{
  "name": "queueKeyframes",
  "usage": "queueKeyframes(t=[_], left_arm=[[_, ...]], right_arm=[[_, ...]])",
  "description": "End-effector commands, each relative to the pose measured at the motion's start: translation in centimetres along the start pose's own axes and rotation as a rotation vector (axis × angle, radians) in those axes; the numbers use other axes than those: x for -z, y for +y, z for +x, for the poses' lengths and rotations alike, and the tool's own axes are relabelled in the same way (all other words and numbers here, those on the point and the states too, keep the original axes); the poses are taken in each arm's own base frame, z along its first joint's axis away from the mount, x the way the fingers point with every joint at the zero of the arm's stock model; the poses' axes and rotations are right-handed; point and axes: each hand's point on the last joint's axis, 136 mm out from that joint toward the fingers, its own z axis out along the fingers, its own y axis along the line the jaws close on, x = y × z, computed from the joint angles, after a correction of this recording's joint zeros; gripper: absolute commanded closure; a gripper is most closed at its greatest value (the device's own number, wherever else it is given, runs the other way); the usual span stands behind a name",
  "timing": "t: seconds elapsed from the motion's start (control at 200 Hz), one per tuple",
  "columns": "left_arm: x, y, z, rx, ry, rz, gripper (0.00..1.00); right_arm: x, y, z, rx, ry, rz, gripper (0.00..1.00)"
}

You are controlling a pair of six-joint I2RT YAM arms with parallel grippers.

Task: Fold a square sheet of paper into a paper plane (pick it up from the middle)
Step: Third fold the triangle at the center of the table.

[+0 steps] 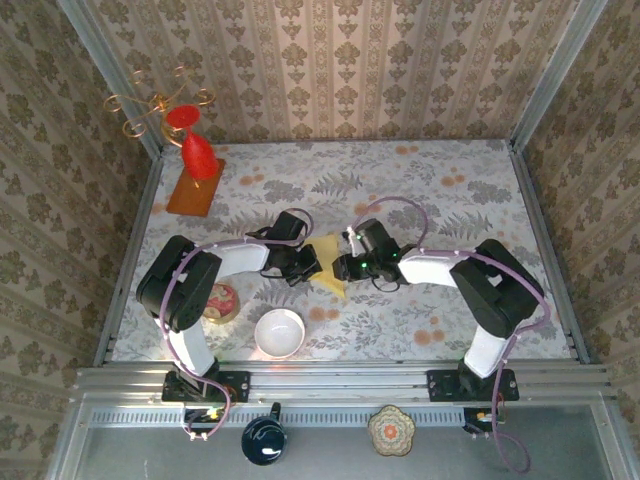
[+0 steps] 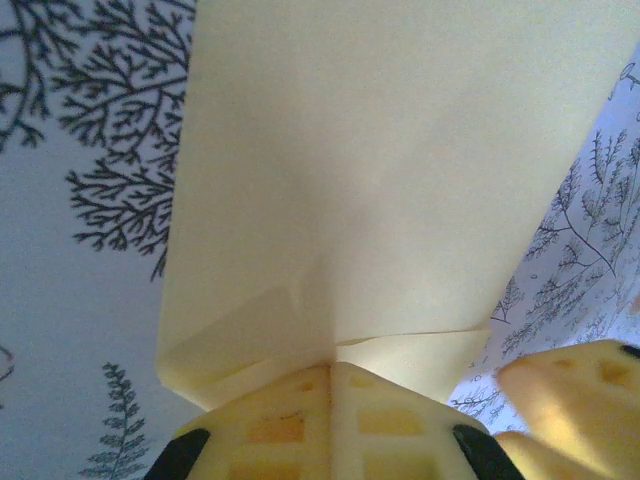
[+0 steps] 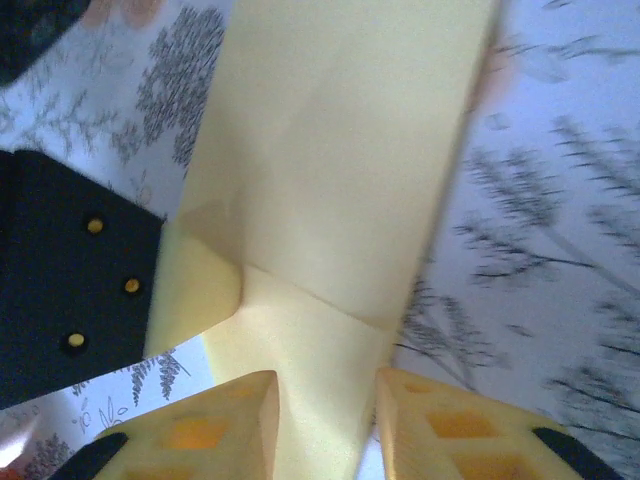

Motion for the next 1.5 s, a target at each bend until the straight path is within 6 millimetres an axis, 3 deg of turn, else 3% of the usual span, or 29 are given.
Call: queueKeyframes(t=[0.0,0.27,0.51,0.675,1.09,1.495], left_arm=[[-1.3,4.0,0.5,0.051,0.018,-0.123,0.95],[-1.1,3.3,0.3,0.038,0.013,-0.107,0.95],[-1.1,3.0,0.2,0.027,0.014,-0.105,0.95],[-1.1,3.0,0.3,0.025,0.018,-0.105,0.95],[-1.3,3.2,0.3,0.022,0.026,-0.117,0.95],[-1.3,3.4,0.4,0.016,0.033,-0.127,0.95]], right_arm=[[1.9,0.2,-0.3,-0.116,0.01,-0.034,0.65],[3.7,2.7,0.8,-0.113,0.053,-0.118,0.7],[1.8,4.8,3.4,-0.074,0.162,-0.139,0.88],[0.3,5.7,4.2,-0.061,0.208,-0.157,0.91],[-1.4,3.9,4.9,-0.071,0.241,-0.079,0.92],[-1.2,3.2,4.8,-0.08,0.229,-0.067,0.92]])
